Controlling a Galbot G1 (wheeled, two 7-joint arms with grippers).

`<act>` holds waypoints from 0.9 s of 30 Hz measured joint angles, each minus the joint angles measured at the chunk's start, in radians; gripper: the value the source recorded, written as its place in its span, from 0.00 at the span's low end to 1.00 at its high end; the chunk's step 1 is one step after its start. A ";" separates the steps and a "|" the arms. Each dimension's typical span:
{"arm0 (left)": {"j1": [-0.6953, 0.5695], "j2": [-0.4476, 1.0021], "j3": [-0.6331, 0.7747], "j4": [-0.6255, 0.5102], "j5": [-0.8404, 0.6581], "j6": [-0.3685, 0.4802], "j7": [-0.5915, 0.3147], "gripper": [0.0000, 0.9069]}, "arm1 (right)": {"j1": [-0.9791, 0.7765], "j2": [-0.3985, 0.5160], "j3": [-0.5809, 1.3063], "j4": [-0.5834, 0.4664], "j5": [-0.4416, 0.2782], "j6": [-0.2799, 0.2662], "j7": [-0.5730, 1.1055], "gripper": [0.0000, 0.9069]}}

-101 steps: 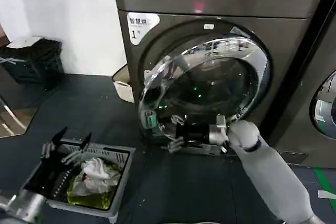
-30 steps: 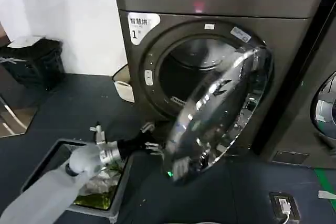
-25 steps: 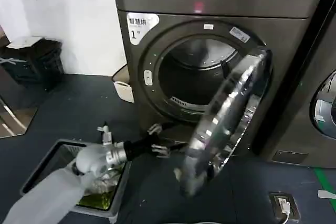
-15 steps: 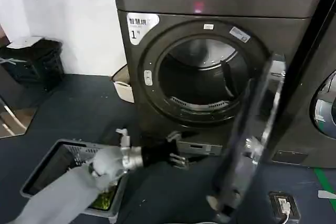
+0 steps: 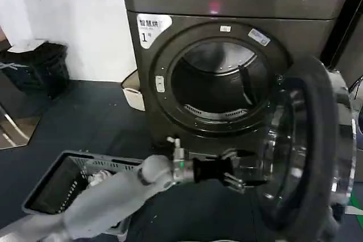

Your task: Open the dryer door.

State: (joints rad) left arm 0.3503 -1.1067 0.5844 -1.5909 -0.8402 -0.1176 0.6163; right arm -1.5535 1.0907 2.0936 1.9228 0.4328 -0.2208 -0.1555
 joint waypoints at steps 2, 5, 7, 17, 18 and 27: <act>-0.023 -0.035 0.024 0.035 -0.001 -0.001 -0.003 1.00 | -0.007 -0.007 0.038 -0.024 0.003 0.003 0.003 1.00; -0.049 -0.090 0.053 0.081 0.006 -0.002 -0.020 1.00 | -0.019 -0.016 0.083 -0.042 0.015 0.005 -0.001 1.00; -0.056 -0.126 0.065 0.105 0.014 -0.002 -0.032 1.00 | -0.026 -0.022 0.109 -0.046 0.032 0.004 -0.003 1.00; -0.092 -0.260 0.113 0.172 0.039 -0.011 -0.120 1.00 | -0.044 -0.030 0.189 -0.044 0.037 -0.001 -0.024 1.00; -0.099 -0.271 0.118 0.182 0.042 -0.016 -0.128 1.00 | -0.047 -0.030 0.196 -0.045 0.038 -0.001 -0.033 1.00; -0.125 -0.379 0.135 0.266 0.064 -0.041 -0.175 1.00 | -0.045 -0.020 0.198 -0.044 0.036 0.001 -0.051 1.00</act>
State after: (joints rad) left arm 0.2254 -1.4859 0.7196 -1.3250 -0.7763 -0.1591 0.4409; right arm -1.5987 1.0703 2.2918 1.8786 0.4691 -0.2200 -0.2063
